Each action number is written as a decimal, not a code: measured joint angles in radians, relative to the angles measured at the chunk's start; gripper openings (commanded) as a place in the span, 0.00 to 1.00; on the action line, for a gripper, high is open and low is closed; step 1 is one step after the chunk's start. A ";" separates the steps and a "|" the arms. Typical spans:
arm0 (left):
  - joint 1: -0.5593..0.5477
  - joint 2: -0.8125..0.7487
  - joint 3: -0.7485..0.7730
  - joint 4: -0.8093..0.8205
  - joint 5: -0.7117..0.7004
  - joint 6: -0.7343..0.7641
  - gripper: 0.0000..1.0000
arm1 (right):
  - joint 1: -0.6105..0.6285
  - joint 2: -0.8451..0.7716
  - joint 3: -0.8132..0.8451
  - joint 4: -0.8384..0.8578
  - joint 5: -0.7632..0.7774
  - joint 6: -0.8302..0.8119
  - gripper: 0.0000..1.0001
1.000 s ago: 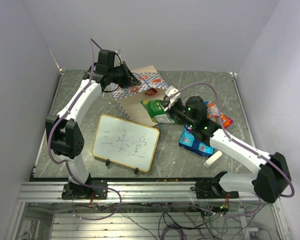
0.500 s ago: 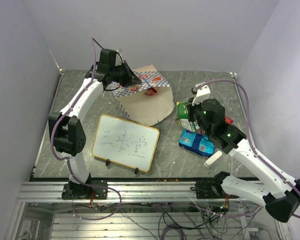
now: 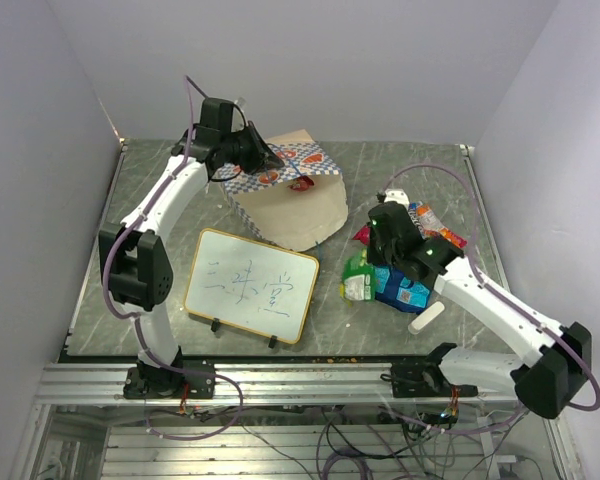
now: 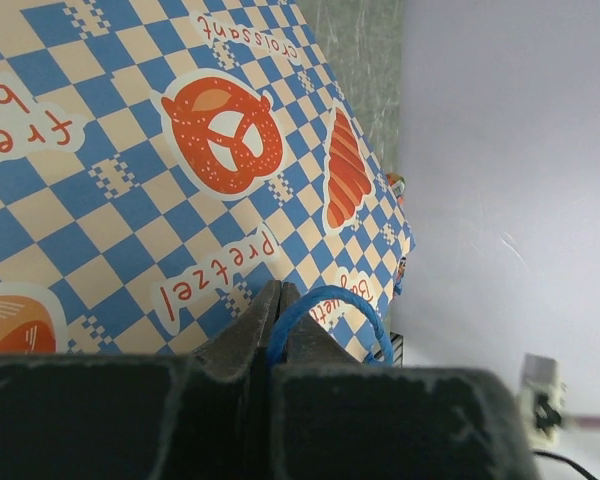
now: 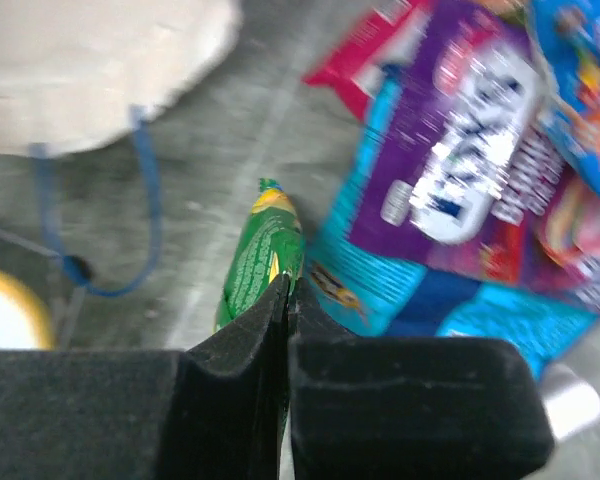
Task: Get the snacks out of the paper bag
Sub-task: Place the snack at the center of the board, then take out the snack from the paper bag.
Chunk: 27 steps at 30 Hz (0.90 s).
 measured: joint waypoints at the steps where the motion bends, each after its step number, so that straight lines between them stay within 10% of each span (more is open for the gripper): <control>1: 0.000 -0.004 -0.004 0.000 0.000 0.000 0.07 | -0.010 0.016 0.000 -0.044 0.026 0.023 0.00; 8: 0.000 -0.049 -0.049 0.001 0.002 0.000 0.07 | -0.229 0.051 -0.053 -0.202 0.093 0.088 0.03; 15: -0.001 -0.073 -0.071 0.005 0.020 0.000 0.07 | -0.254 0.047 -0.063 -0.154 0.072 -0.013 0.49; 27: -0.036 -0.080 -0.076 0.057 0.054 -0.031 0.07 | -0.155 -0.060 -0.171 0.414 -0.375 -0.577 0.60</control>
